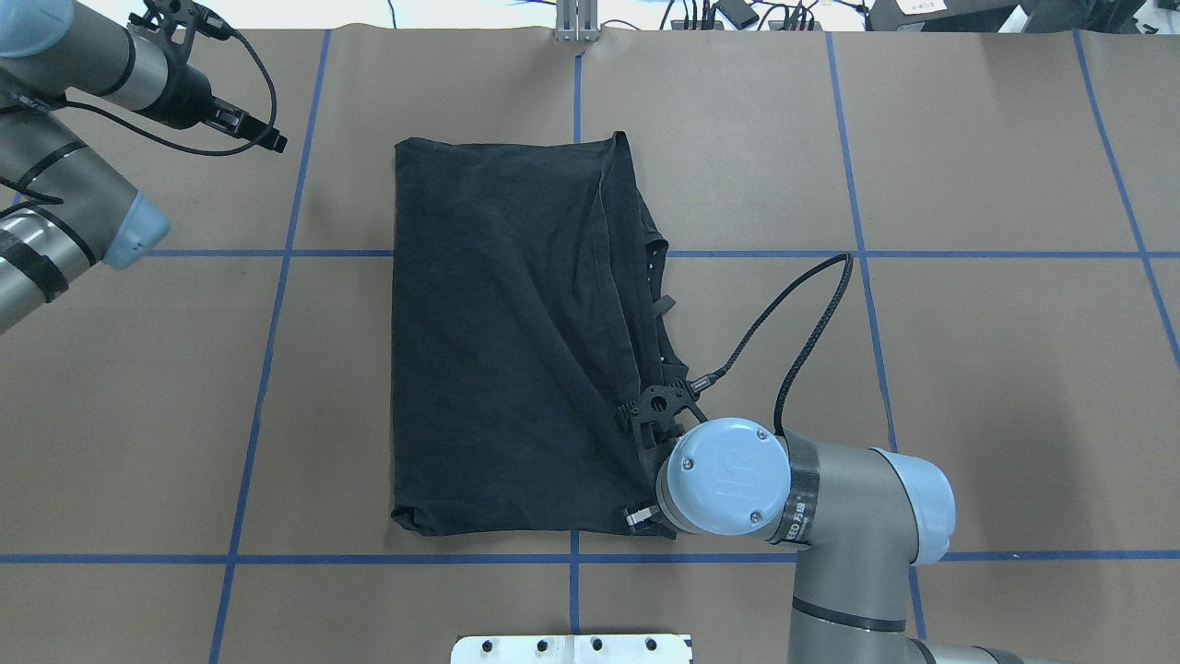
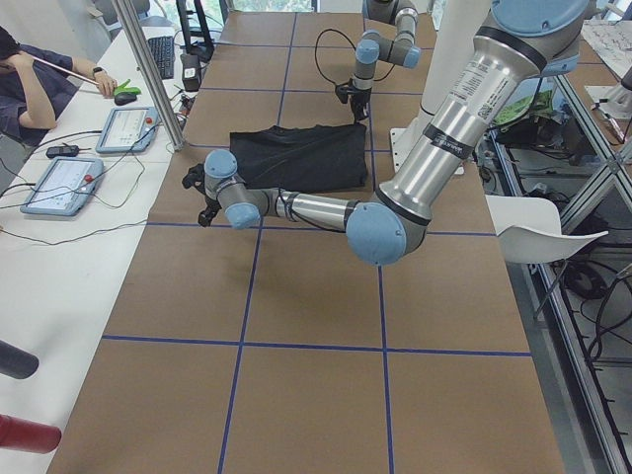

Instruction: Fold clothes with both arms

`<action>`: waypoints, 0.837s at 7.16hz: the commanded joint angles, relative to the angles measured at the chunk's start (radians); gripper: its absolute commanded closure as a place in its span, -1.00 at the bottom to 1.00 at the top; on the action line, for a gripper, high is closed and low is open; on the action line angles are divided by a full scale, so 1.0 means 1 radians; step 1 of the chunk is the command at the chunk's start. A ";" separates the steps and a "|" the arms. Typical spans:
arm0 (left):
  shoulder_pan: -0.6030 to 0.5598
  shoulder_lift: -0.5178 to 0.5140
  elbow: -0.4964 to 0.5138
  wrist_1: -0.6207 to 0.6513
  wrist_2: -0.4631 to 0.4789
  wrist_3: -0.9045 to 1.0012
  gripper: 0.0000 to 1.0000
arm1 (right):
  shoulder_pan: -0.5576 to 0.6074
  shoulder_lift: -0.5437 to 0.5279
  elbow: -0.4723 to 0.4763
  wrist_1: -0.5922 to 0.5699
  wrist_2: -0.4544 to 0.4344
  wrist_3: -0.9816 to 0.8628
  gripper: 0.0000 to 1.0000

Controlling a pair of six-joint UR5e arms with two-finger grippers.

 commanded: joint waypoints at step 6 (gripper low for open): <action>0.069 0.177 -0.276 -0.011 -0.003 -0.282 -1.00 | 0.097 -0.002 0.054 0.004 0.036 0.234 -0.99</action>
